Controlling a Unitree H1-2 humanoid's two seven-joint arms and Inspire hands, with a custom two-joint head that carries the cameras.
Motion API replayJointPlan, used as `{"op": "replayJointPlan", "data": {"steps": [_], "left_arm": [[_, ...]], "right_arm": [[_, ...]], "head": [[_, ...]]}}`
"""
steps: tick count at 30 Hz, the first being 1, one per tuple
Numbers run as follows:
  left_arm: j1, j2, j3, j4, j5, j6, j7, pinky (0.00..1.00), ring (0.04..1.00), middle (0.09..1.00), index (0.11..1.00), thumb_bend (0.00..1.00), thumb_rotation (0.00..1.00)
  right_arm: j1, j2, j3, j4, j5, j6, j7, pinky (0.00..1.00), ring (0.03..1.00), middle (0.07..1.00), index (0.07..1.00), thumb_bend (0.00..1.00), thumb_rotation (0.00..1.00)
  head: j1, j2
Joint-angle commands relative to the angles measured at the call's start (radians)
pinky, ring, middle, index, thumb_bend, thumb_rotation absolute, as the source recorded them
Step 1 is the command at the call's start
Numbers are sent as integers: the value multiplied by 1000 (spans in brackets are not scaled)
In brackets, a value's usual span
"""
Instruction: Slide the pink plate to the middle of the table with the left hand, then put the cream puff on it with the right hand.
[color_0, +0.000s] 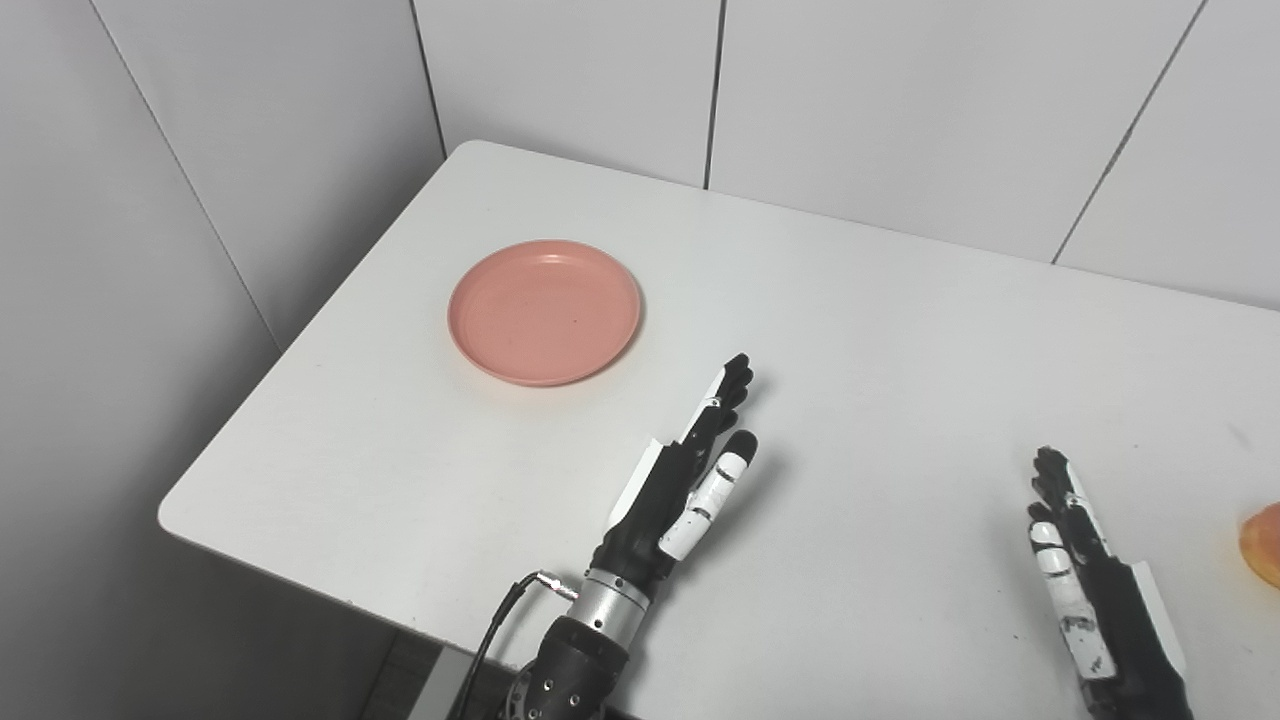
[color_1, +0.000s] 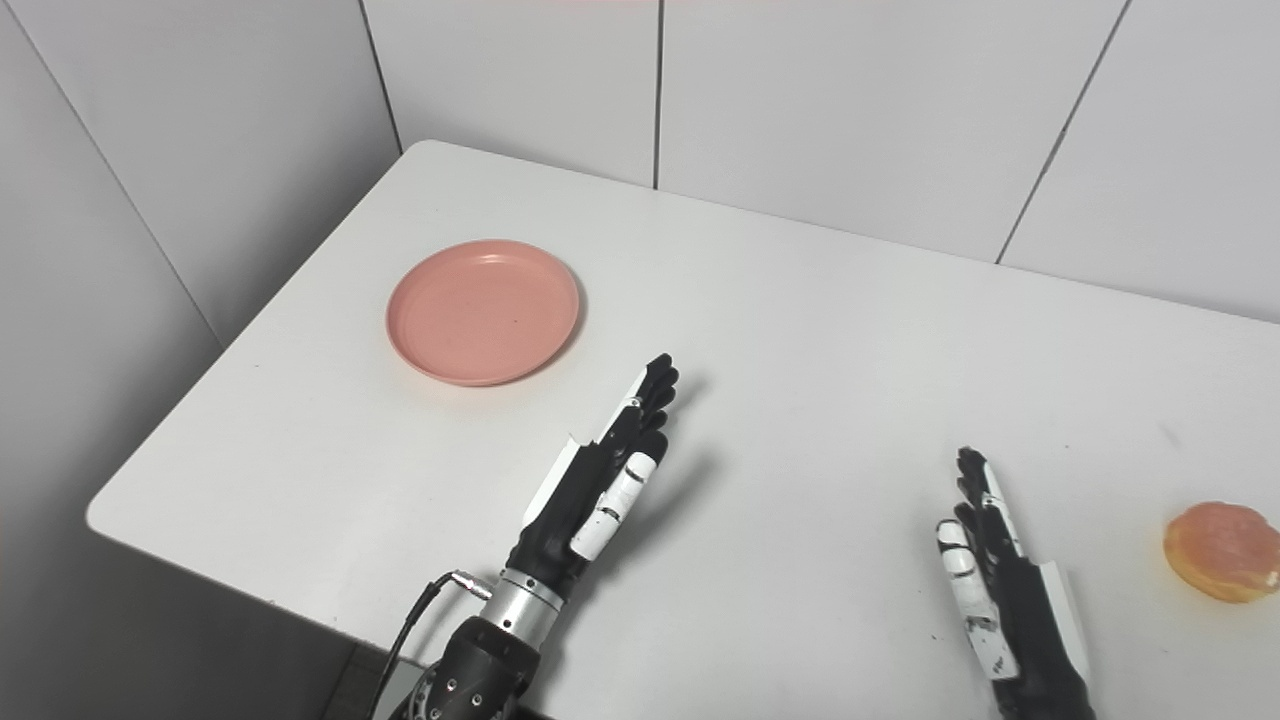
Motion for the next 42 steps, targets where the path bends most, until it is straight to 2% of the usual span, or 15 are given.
{"op": "replayJointPlan", "data": {"steps": [1, 6, 9, 14, 17, 19, 23, 28, 32, 37, 42], "left_arm": [[37, -15, -10, 116, -22, 28, -2, 976, 990, 1000, 992, 468, 1000], [39, -23, -4, 100, -44, 26, -4, 976, 992, 1000, 990, 450, 1000], [39, -28, -3, 65, -65, 38, -13, 978, 996, 1000, 993, 437, 1000], [33, -23, -5, 3, -83, 56, -25, 990, 1000, 1000, 996, 439, 1000], [28, -27, 4, -40, -99, 81, -24, 990, 999, 1000, 990, 449, 1000], [20, -23, 9, -81, -109, 116, -28, 996, 1000, 1000, 992, 462, 1000], [-17, -3, 35, -160, -112, 168, -24, 1000, 996, 1000, 993, 499, 1000], [-70, 11, 84, -203, -115, 208, -9, 997, 986, 999, 992, 511, 1000], [-111, 28, 121, -213, -130, 199, -5, 1000, 985, 999, 997, 495, 1000], [-158, 52, 163, -244, -149, 239, -5, 999, 993, 999, 999, 493, 1000], [-203, 75, 199, -274, -163, 262, 1, 974, 963, 985, 996, 467, 1000]], "right_arm": [[9, 4, 2, -10, -6, 14, -1, 1000, 1000, 987, 981, 144, 1000], [9, 13, 6, -21, -19, 33, -1, 1000, 1000, 992, 985, 120, 1000], [3, 18, 8, -8, -4, 18, 6, 1000, 1000, 999, 994, 84, 1000], [2, 23, 7, -15, -19, 48, 3, 1000, 1000, 997, 987, 153, 1000], [0, 23, 8, -9, -24, 32, 1, 1000, 998, 991, 982, 153, 1000], [-1, 25, 8, -12, -26, 46, 2, 1000, 999, 990, 982, 167, 1000], [-5, 25, 8, -6, -19, 35, 4, 1000, 998, 990, 981, 153, 1000], [-7, 26, 8, -3, -21, 35, 3, 1000, 997, 989, 982, 128, 1000], [-9, 27, 8, 5, -24, 25, 1, 1000, 994, 985, 979, 128, 1000], [-10, 31, 9, 3, -26, 34, -1, 1000, 991, 983, 979, 115, 1000], [-10, 31, 7, 7, -26, 36, -2, 1000, 994, 987, 981, 145, 1000]], "head": [[1, 0], [12, -3], [10, -6], [13, -7], [14, -6], [15, -4], [16, -4], [15, -5], [17, -6], [17, -6], [18, -3]]}}
